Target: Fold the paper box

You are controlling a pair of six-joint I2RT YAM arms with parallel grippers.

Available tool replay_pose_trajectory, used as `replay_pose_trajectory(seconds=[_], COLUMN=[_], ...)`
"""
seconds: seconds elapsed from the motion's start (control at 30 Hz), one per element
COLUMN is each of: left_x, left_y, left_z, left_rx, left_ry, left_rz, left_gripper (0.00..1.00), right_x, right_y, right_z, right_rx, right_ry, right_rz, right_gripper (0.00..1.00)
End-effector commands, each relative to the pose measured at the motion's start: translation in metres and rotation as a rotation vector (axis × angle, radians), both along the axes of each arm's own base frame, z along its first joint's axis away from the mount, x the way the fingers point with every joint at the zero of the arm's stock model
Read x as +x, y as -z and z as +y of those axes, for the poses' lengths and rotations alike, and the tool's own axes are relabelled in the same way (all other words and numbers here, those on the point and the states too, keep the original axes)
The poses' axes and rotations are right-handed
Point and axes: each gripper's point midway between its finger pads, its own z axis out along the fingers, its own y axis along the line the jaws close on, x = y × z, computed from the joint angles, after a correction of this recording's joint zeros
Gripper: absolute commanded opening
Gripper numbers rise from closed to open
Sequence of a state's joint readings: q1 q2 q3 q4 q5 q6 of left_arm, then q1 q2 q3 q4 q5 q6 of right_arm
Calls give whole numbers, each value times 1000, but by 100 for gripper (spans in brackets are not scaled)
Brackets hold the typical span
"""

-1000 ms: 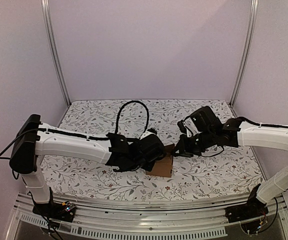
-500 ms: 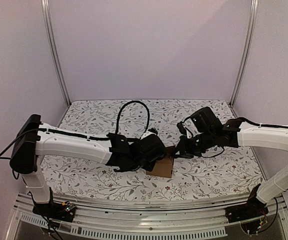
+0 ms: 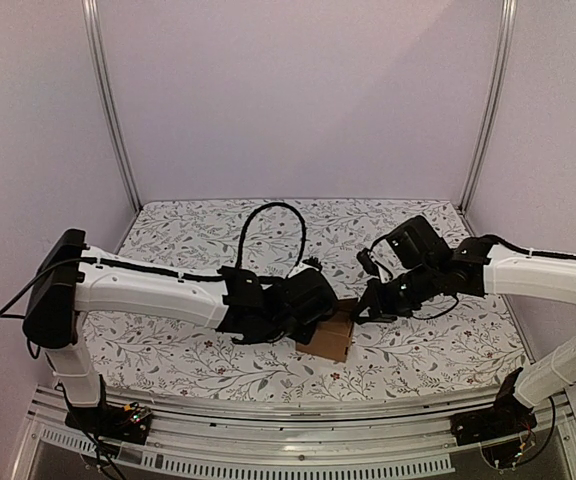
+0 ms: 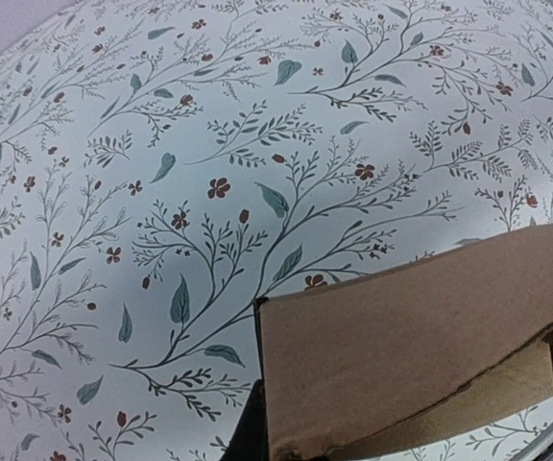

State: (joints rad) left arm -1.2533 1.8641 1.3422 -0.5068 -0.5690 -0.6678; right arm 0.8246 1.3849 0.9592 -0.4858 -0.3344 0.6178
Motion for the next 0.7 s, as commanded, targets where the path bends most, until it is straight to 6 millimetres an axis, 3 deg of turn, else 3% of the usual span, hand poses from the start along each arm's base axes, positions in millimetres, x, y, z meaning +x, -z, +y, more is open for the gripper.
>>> replay_pose_trajectory(seconds=[0.0, 0.67], left_x=[-22, -23], left_y=[22, 25], left_z=[-13, -16], left_rx=[35, 40], left_ry=[78, 79], left_rz=[62, 68], left_gripper=[0, 0], right_x=[-10, -25], right_y=[-3, 1], right_z=[-5, -22], right_rx=[2, -44], right_ry=[-41, -79], right_rz=[-14, -15], right_gripper=[0, 0])
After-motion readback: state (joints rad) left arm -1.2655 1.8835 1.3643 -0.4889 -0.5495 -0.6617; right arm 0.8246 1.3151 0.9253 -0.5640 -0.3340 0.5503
